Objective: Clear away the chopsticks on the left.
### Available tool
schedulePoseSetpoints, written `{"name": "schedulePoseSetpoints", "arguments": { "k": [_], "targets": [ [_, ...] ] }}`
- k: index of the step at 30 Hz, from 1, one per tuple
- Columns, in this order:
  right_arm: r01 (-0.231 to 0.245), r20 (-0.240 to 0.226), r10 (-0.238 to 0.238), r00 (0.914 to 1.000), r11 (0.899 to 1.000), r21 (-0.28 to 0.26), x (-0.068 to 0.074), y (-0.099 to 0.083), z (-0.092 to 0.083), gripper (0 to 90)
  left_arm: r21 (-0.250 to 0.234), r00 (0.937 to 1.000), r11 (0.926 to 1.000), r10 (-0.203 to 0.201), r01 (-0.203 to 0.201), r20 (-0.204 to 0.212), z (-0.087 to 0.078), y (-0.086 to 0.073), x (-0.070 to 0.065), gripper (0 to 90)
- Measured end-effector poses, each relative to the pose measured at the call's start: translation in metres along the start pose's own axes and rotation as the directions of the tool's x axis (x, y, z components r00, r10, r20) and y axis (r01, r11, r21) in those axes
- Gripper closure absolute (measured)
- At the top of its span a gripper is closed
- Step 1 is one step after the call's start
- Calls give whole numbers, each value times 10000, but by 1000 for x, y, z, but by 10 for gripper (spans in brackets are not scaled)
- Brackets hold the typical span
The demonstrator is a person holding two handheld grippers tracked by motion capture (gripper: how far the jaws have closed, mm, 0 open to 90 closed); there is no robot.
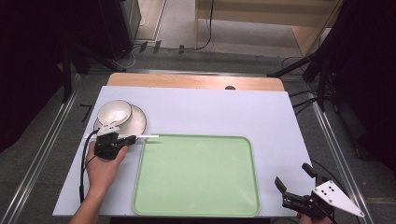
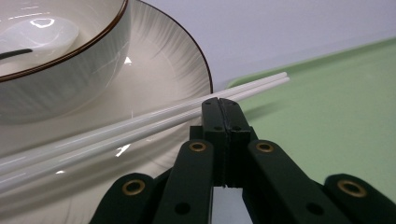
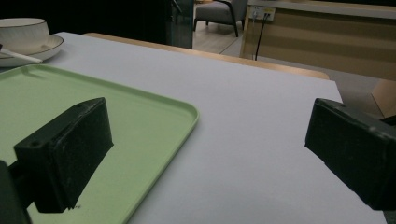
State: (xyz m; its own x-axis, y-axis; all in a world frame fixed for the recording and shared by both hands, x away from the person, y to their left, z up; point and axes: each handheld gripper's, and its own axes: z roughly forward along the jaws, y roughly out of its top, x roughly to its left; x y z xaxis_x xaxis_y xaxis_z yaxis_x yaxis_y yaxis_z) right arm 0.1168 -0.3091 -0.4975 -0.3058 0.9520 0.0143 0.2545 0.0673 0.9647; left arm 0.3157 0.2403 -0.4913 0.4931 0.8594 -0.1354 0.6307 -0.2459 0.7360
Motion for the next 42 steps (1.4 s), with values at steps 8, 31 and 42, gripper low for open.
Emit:
{"name": "schedulePoseSetpoints", "arguments": {
  "k": [8,31,42],
  "targets": [
    [103,-96,-102,9999,9999,82,2,0,3,9,19,9995,9997,-246,246,-174,9,5,4,900],
    [88,-219,-81,9997,9995,305,2,-3,7,9,209,9854,9997,194,-160,-1689,28,18,3,900],
    [149,-265,-138,9996,9990,412,2,-4,9,9,365,9853,9993,43,20,-1707,43,24,4,882]
  ]
}}
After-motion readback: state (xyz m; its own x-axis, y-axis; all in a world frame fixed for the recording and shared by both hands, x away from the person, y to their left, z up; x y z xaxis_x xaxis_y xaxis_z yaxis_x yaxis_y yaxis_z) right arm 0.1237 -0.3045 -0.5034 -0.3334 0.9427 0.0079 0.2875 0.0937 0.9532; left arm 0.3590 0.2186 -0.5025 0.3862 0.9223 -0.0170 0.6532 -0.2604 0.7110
